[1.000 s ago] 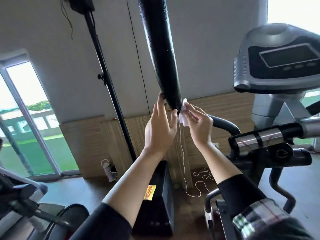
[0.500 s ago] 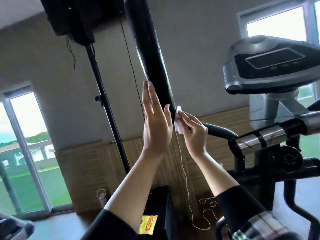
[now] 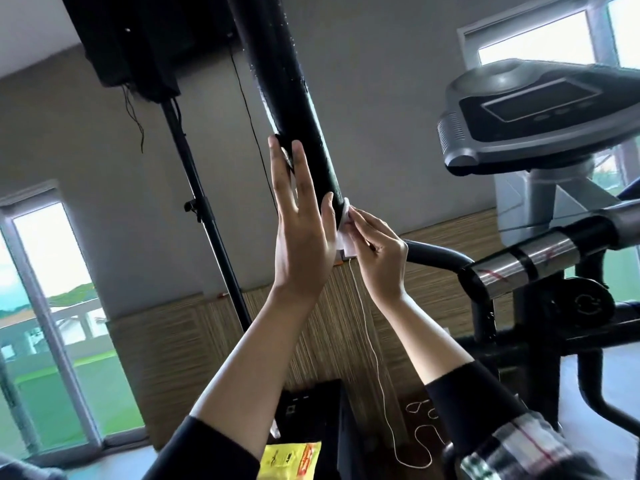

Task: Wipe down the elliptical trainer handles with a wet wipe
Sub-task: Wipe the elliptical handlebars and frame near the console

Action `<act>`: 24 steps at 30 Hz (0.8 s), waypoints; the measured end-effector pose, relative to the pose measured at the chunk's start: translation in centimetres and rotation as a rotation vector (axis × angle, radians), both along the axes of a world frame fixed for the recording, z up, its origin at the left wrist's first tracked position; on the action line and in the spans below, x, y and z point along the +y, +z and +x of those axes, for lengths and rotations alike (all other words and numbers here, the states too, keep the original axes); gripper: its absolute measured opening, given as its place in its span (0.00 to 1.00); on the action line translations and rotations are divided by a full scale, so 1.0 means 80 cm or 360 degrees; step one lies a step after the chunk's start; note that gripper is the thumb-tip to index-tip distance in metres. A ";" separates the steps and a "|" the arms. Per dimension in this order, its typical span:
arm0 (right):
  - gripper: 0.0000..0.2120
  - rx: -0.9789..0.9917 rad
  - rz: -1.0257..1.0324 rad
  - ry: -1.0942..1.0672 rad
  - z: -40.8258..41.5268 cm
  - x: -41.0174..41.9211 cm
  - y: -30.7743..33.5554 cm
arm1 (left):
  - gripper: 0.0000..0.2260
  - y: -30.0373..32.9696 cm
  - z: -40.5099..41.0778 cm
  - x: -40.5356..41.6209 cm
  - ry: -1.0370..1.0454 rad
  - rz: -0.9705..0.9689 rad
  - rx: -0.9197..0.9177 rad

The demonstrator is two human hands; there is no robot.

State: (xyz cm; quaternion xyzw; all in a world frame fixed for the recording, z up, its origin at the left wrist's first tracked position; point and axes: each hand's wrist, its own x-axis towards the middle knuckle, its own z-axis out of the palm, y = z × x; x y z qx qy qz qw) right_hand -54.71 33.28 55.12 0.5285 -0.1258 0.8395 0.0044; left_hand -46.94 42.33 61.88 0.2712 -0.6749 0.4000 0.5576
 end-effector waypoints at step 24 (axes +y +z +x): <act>0.13 0.0075 -0.0061 0.0095 -0.010 0.041 0.035 | 0.27 0.019 -0.004 0.021 -0.0149 0.0057 0.0056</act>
